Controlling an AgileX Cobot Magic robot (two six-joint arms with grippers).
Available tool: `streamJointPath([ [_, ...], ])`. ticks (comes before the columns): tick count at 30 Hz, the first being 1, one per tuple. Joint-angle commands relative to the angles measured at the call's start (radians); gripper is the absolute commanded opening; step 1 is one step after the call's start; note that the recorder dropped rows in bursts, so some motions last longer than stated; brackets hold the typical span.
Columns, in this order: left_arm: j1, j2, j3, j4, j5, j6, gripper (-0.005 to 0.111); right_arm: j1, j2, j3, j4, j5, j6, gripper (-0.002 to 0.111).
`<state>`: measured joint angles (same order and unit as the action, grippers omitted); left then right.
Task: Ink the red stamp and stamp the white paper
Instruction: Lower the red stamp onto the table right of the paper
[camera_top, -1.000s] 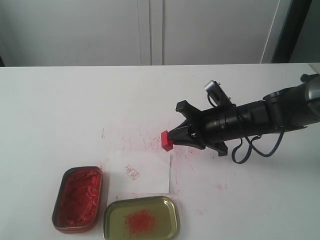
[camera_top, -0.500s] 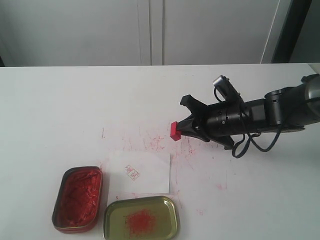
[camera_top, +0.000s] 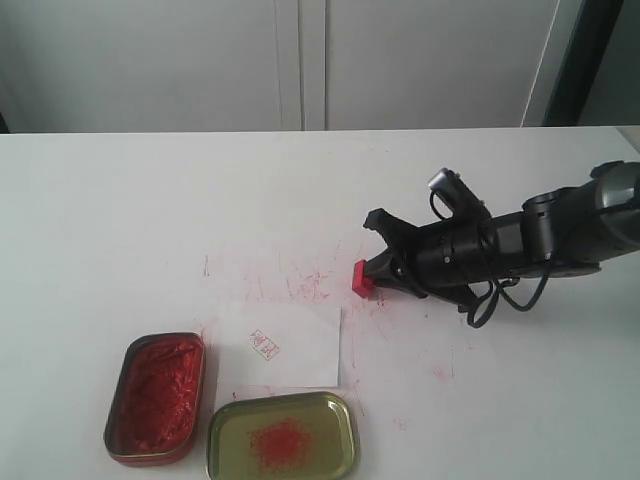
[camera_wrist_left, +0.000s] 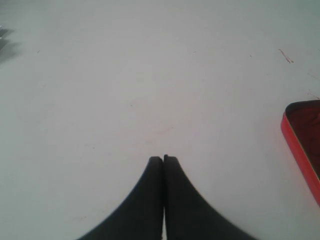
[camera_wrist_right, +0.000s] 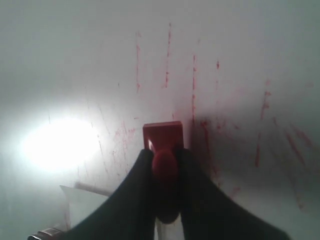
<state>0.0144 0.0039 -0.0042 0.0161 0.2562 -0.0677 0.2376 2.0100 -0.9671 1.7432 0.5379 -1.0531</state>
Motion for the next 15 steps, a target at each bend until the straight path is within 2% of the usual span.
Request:
streamJointPath([
  [1, 0.001, -0.004, 0.004, 0.0, 0.0, -0.003, 0.0, -0.011, 0.004, 0.001, 0.001, 0.013, -0.031, 0.0],
  [6, 0.001, -0.004, 0.004, 0.0, 0.0, -0.003, 0.0, -0.011, 0.004, 0.001, 0.001, 0.017, -0.04, 0.0],
  [8, 0.001, -0.004, 0.004, 0.0, 0.0, -0.003, 0.0, -0.011, 0.004, 0.001, 0.001, 0.017, -0.04, 0.004],
  [15, 0.001, -0.004, 0.004, 0.0, 0.0, -0.003, 0.0, -0.011, 0.0, 0.003, 0.001, 0.02, -0.04, 0.038],
])
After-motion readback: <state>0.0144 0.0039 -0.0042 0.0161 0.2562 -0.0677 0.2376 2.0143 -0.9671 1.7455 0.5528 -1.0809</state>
